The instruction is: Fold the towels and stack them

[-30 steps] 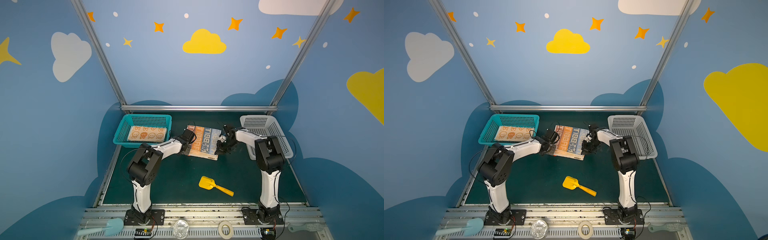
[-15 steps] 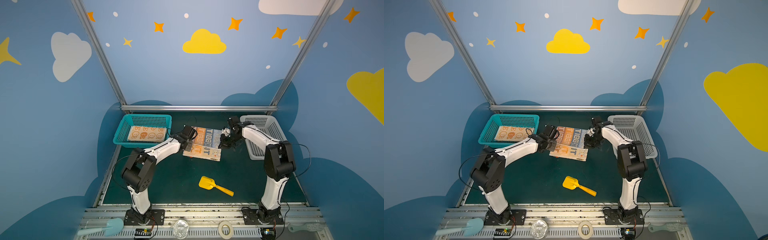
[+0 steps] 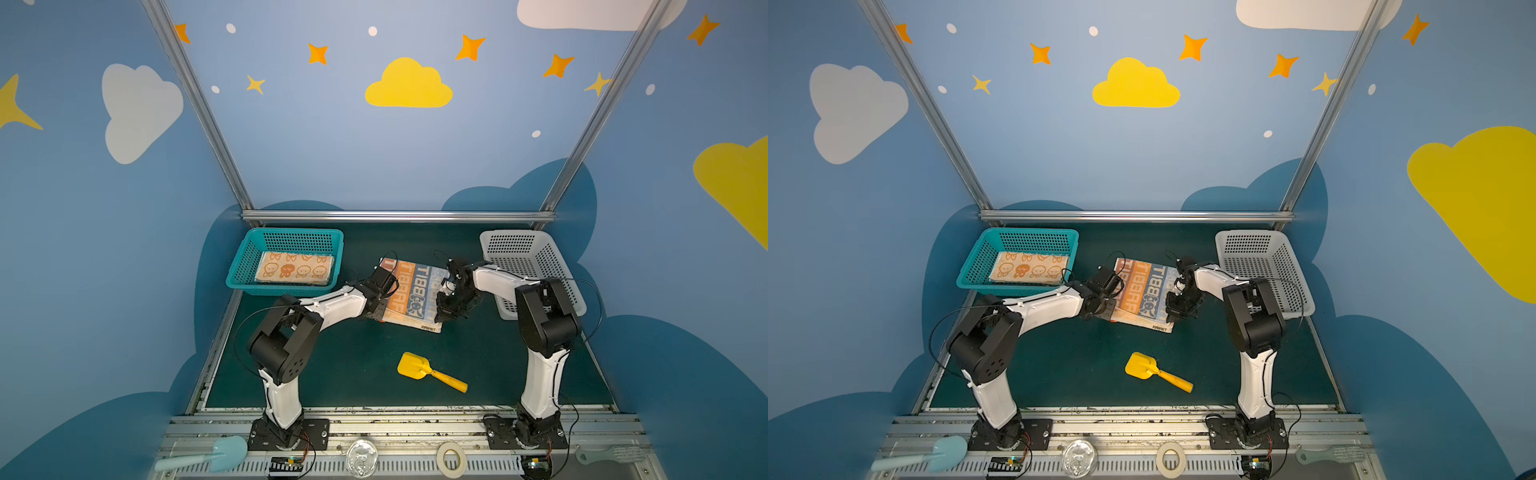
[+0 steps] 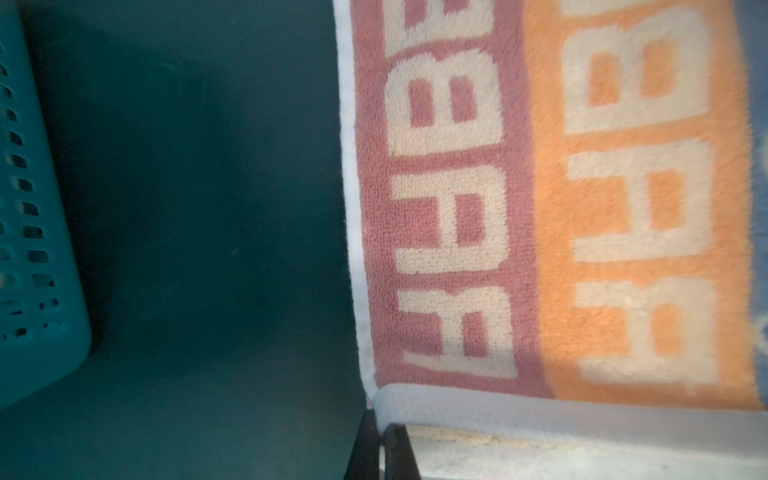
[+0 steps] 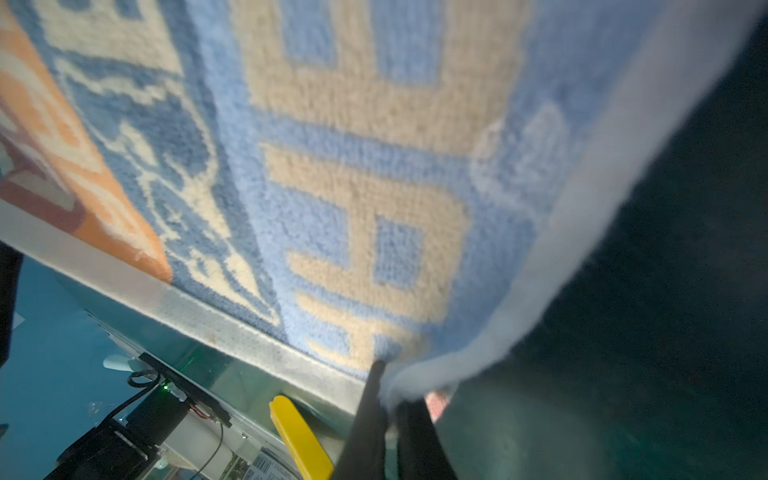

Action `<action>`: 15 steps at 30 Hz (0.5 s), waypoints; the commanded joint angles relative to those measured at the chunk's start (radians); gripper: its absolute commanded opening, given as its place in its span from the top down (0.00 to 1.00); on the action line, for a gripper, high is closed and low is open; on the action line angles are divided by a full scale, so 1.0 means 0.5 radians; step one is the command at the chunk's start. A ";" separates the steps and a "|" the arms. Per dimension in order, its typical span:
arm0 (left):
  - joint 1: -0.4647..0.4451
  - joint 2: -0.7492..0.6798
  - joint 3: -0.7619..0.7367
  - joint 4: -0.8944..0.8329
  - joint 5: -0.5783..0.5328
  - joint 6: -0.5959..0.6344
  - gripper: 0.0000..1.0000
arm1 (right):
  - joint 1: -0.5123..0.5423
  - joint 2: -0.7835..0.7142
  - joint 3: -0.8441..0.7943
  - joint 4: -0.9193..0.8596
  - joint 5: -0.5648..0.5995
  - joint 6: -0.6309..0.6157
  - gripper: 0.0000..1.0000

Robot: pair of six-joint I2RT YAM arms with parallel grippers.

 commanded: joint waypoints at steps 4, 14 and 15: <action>0.007 0.155 0.135 -0.040 -0.043 -0.013 0.96 | -0.079 0.234 0.368 -0.098 0.088 -0.042 0.93; 0.087 0.043 0.421 -0.171 -0.053 0.035 0.96 | -0.164 0.183 0.973 -0.527 0.119 -0.137 0.92; 0.086 0.021 0.418 -0.171 -0.048 0.036 0.96 | -0.163 0.160 0.967 -0.535 0.117 -0.140 0.91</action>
